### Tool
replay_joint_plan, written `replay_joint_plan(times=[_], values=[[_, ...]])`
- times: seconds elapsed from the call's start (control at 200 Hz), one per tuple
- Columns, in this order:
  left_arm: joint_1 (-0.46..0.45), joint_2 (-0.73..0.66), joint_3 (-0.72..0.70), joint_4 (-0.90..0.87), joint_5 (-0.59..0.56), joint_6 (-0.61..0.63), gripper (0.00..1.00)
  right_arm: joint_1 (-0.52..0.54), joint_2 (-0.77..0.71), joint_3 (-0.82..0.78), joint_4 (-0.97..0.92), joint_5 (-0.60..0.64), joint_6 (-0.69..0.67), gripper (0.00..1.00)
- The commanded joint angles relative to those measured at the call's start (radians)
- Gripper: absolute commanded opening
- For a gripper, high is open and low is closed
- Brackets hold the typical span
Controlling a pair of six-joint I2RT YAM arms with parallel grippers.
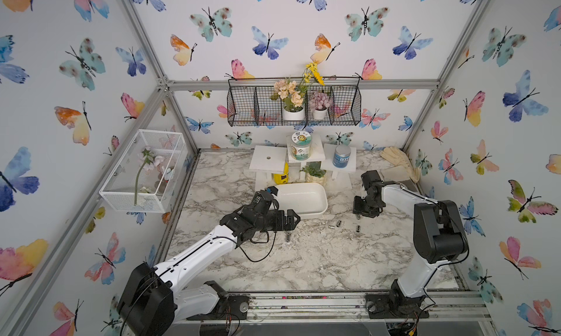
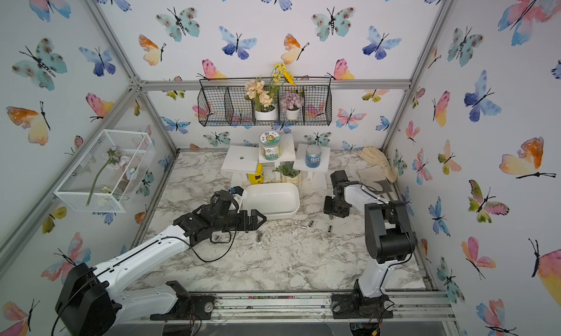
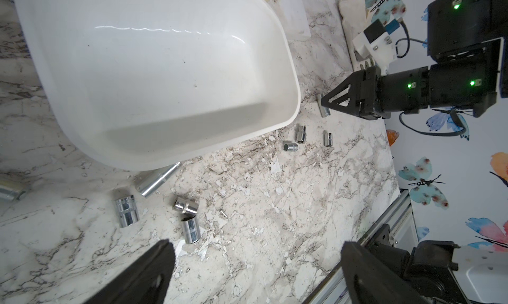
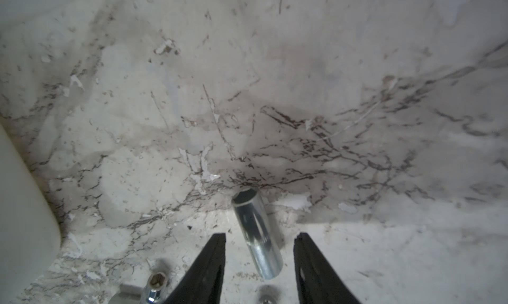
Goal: Put the socket on the desktop into the storage box
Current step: Pick up the socket head from the center of the board, then place the socket head in the storage box.
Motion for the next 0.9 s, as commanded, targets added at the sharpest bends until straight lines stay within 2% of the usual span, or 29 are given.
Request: replay_joint_plan(times=[0.0,0.531,0.891], values=[[-0.005,-0.015,-0.016,0.017,-0.023,-0.013,1.00,0.006,0.018,0.026,-0.039,0.055,-0.004,0.43],[-0.008,-0.026,-0.028,0.026,-0.025,-0.025,1.00,0.024,0.052,0.036,-0.041,0.080,-0.003,0.22],[-0.007,-0.025,-0.013,0.020,-0.040,-0.022,1.00,0.025,-0.042,0.034,-0.068,0.066,-0.003,0.18]])
